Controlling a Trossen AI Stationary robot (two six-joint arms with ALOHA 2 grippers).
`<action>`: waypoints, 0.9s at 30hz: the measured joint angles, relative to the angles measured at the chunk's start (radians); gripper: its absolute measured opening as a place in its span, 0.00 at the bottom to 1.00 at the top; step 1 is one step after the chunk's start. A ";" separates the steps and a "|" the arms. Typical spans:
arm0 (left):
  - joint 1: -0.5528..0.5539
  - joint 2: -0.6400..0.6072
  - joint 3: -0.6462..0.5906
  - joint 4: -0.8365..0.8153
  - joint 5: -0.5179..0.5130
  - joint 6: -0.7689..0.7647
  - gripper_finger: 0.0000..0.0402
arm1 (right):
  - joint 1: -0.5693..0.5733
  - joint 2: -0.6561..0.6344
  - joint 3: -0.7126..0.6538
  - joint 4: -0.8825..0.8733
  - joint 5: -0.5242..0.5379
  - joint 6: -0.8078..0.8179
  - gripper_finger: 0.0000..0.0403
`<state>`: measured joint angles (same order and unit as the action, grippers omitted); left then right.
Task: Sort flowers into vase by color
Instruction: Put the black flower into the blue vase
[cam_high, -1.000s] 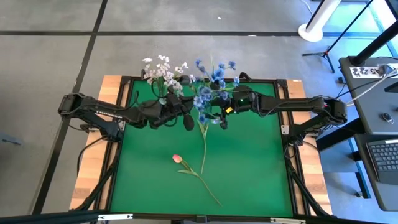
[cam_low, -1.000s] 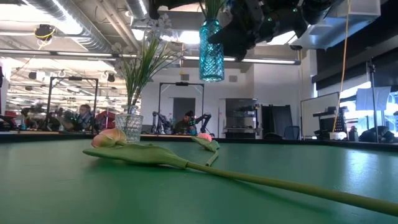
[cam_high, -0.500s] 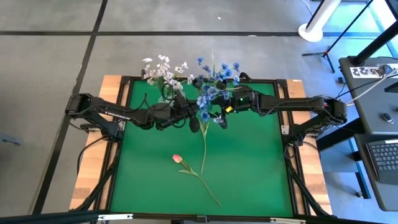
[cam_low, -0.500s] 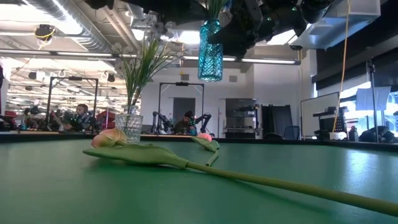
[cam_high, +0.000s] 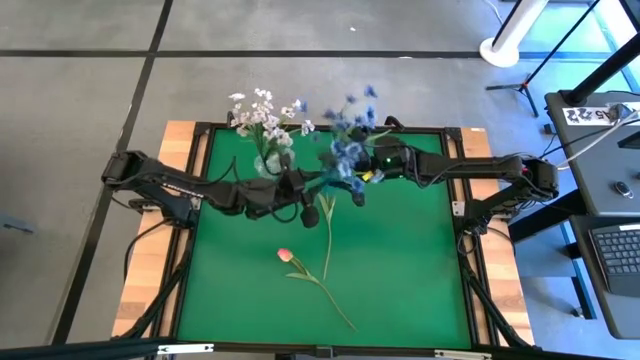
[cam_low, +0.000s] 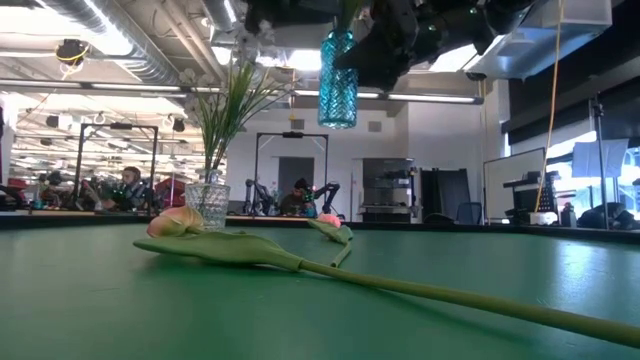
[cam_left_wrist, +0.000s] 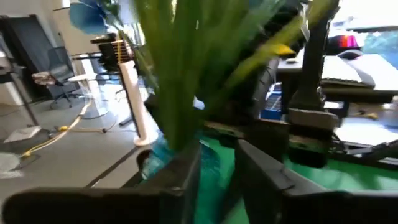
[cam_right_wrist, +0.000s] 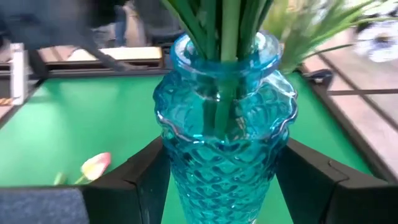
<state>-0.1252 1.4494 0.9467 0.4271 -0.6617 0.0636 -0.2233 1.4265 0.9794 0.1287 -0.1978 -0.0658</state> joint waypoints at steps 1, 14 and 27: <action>-0.011 -0.001 0.001 -0.004 -0.027 0.007 0.27 | 0.000 0.000 0.000 0.000 0.009 0.001 0.59; -0.133 -0.038 0.005 -0.055 -0.427 0.018 0.61 | -0.115 0.000 -0.044 0.000 0.051 -0.011 0.59; -0.148 -0.037 0.005 -0.348 -0.137 -0.241 0.42 | -0.302 0.099 -0.324 0.487 0.156 0.092 0.59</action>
<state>-0.2734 1.4128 0.9520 0.0789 -0.7988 -0.1777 -0.5252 1.5260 0.6556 0.6155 -0.0416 0.0261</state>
